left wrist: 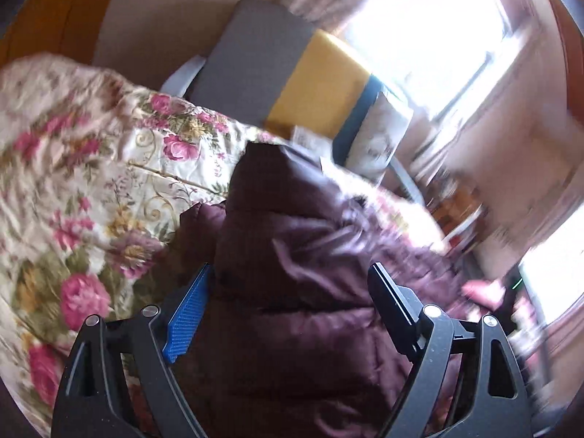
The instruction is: Fold large clothes
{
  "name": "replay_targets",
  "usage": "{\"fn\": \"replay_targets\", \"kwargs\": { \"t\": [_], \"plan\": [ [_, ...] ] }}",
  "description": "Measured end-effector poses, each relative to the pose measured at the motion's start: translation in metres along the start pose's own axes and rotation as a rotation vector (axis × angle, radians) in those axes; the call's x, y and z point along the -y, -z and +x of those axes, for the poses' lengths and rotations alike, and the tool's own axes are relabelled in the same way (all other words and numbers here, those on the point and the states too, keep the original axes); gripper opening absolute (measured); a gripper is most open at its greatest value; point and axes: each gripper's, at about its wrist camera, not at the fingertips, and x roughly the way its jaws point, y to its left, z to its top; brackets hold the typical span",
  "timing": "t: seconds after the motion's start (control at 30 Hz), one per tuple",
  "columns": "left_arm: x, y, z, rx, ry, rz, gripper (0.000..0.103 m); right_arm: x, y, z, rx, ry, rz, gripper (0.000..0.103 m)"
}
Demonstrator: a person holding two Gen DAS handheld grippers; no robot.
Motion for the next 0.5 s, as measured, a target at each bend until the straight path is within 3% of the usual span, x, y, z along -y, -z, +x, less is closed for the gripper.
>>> {"fn": "replay_targets", "kwargs": {
  "t": [0.03, 0.07, 0.1, 0.17, 0.37, 0.5],
  "plan": [
    [0.003, 0.002, 0.005, -0.016, -0.011, 0.028, 0.063, -0.005, 0.0, 0.001, -0.003, 0.022, -0.024, 0.053],
    [0.003, 0.004, 0.008, -0.018, -0.046, 0.045, 0.044, -0.01, 0.001, 0.0, -0.004, 0.048, -0.048, 0.046],
    [0.001, 0.005, 0.008, -0.013, -0.067, 0.041, 0.034, -0.013, 0.001, -0.003, -0.001, 0.066, -0.061, 0.042],
    [-0.002, 0.006, -0.002, 0.02, -0.067, 0.018, 0.028, -0.018, 0.0, -0.014, 0.017, 0.085, -0.075, 0.032],
    [0.025, -0.008, -0.042, 0.099, -0.074, 0.105, 0.023, -0.039, -0.027, -0.076, 0.136, 0.06, -0.106, 0.026],
    [0.026, -0.041, -0.037, 0.114, -0.086, 0.083, 0.023, -0.038, -0.061, -0.078, 0.181, 0.045, -0.066, 0.025]
  ]
}}
